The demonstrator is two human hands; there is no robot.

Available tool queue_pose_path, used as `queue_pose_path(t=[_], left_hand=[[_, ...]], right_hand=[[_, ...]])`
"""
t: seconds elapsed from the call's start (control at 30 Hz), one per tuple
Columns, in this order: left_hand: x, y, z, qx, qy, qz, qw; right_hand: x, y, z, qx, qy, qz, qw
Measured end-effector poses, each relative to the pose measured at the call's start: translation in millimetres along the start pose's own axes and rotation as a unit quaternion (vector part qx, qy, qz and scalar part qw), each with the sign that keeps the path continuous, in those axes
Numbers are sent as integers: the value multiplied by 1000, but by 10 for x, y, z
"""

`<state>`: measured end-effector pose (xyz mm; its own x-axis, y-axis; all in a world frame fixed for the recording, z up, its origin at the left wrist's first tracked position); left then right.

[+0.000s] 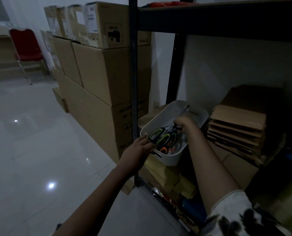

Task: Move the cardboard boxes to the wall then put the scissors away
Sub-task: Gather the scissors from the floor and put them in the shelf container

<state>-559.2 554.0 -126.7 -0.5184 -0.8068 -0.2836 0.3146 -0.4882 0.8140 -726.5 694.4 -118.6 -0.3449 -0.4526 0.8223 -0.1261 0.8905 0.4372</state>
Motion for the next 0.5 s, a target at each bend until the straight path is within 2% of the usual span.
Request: queue_pose_path(t=[0.27,0.4,0.5], left_hand=[[7,-2,44,-3,6,9,1000],[14,-26,31,-3,3,8,1000],[35,-45,0,1,-2,18,1000]], right_hand=[[-23,-155,-28,51,-2,-54,997],[-223,-308,295,106,-48,-52,992],[-228,-360,239,99,-44,-68,992]])
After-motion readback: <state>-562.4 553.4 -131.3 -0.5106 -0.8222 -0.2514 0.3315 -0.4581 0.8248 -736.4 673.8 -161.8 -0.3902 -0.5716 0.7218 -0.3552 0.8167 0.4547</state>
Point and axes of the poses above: each hand's wrist, its own z-axis towards the middle knuckle, its own y-axis out of the back of the hand, x = y × z, the point moved 9 cm from there along z, towards the middle knuckle, and after that the axes turned 8 degrees about -y, right-handed, at the moved point
